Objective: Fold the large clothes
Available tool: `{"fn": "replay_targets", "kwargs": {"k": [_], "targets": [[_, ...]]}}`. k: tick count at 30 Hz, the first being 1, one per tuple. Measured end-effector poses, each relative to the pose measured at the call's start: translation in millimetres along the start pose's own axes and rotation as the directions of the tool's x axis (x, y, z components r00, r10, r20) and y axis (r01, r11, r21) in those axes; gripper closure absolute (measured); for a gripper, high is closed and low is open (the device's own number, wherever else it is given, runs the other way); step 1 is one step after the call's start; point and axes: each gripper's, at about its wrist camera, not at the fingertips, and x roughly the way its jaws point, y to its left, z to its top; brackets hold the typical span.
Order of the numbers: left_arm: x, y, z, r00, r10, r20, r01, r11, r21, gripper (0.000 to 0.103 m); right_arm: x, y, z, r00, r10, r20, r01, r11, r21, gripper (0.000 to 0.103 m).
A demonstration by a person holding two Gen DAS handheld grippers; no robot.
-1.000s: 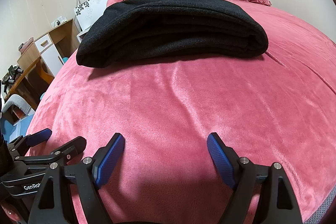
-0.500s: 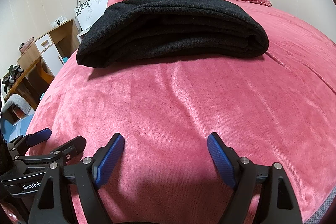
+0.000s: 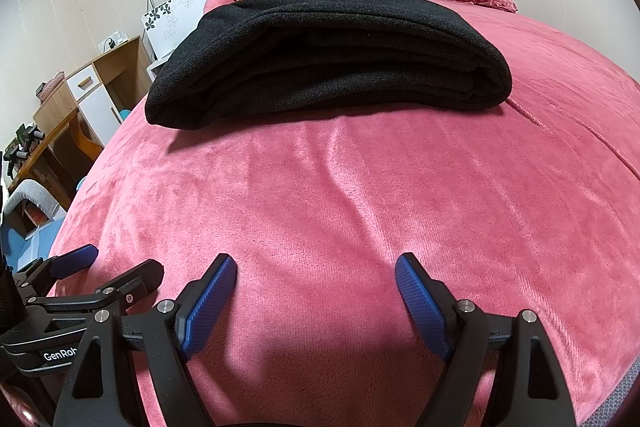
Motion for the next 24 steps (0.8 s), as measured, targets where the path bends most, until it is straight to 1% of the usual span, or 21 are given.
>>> {"fn": "replay_targets", "kwargs": {"k": [24], "targets": [[1.6,1.2,1.5,1.000,-0.001,0.001,0.001,1.000,0.000,0.000,2.1,1.4,2.2,1.000,-0.001,0.003,0.001,1.000,0.000,0.019]]}}
